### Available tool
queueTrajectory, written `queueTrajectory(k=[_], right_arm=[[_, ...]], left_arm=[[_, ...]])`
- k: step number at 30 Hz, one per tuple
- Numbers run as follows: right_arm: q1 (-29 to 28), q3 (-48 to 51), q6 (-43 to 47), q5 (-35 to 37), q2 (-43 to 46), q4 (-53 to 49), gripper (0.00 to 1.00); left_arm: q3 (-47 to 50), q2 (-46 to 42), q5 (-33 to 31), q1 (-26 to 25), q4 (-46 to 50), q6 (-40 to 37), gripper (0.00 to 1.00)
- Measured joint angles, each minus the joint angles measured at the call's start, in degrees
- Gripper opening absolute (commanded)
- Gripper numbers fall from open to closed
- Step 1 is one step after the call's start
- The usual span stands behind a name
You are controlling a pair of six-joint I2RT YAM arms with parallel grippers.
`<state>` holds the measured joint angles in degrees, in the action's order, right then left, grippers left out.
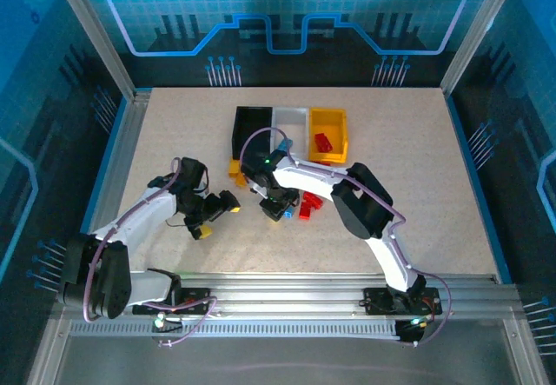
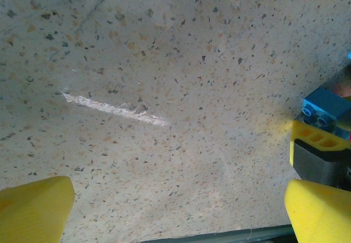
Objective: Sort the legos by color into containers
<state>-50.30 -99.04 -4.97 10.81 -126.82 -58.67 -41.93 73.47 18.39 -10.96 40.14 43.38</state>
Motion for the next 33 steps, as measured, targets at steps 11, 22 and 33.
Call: queueTrajectory(k=[11,22,33], right_arm=[[0.0,0.48,-0.33,0.0,0.74,0.92,0.2],[7.02,-1.84,-6.82,-10.25,8.09,1.55,0.2],[24.48,-22.23,-21.27,-20.0,1.51,4.24,0.2]], left_arm=[[0.0,0.39,0.22,0.0,-0.31,0.04,0.99],[-0.26,3.08,1.03,-0.02,-2.51,0.17,0.99],[-3.02,3.45,0.92,-1.07,-1.38,-2.01,0.99]])
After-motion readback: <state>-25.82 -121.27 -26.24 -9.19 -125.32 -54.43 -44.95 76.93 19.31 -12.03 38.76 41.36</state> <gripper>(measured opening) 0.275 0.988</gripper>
